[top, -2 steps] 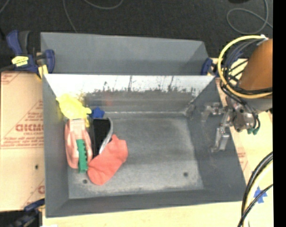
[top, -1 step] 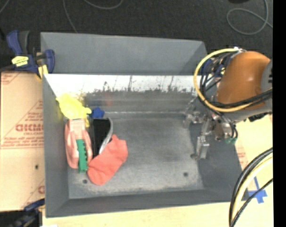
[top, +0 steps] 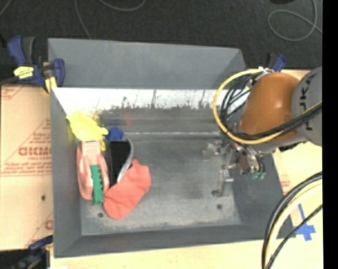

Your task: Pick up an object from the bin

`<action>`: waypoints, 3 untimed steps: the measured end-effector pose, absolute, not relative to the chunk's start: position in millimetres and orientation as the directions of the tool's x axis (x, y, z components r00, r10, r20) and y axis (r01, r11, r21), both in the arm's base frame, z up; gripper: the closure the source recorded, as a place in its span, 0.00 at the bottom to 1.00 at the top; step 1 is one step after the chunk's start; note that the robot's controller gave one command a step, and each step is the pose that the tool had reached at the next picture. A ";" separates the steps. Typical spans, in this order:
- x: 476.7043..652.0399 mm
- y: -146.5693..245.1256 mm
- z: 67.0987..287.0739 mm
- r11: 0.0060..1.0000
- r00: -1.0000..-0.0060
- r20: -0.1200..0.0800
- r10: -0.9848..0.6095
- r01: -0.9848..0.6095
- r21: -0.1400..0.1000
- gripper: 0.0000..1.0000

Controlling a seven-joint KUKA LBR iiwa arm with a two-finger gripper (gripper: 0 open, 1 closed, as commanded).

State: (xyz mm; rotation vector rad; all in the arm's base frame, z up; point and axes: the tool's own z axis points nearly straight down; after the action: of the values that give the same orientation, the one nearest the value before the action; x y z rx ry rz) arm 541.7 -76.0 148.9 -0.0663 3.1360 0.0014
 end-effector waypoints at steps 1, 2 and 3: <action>587.4 -58.0 158.0 1.000 -1.000 -0.006 -0.017 -0.017 -0.005 0.00; 598.1 -38.4 159.9 1.000 -1.000 -0.017 -0.026 -0.026 -0.004 0.00; 579.6 -2.1 159.5 0.994 -0.994 -0.007 -0.112 -0.112 -0.003 0.00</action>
Offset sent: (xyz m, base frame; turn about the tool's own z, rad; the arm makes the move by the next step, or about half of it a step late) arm 0.0233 0.0909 0.0087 -0.1051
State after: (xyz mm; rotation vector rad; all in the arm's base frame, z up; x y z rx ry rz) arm 579.6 -2.1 159.5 -0.1754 3.1298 -0.0035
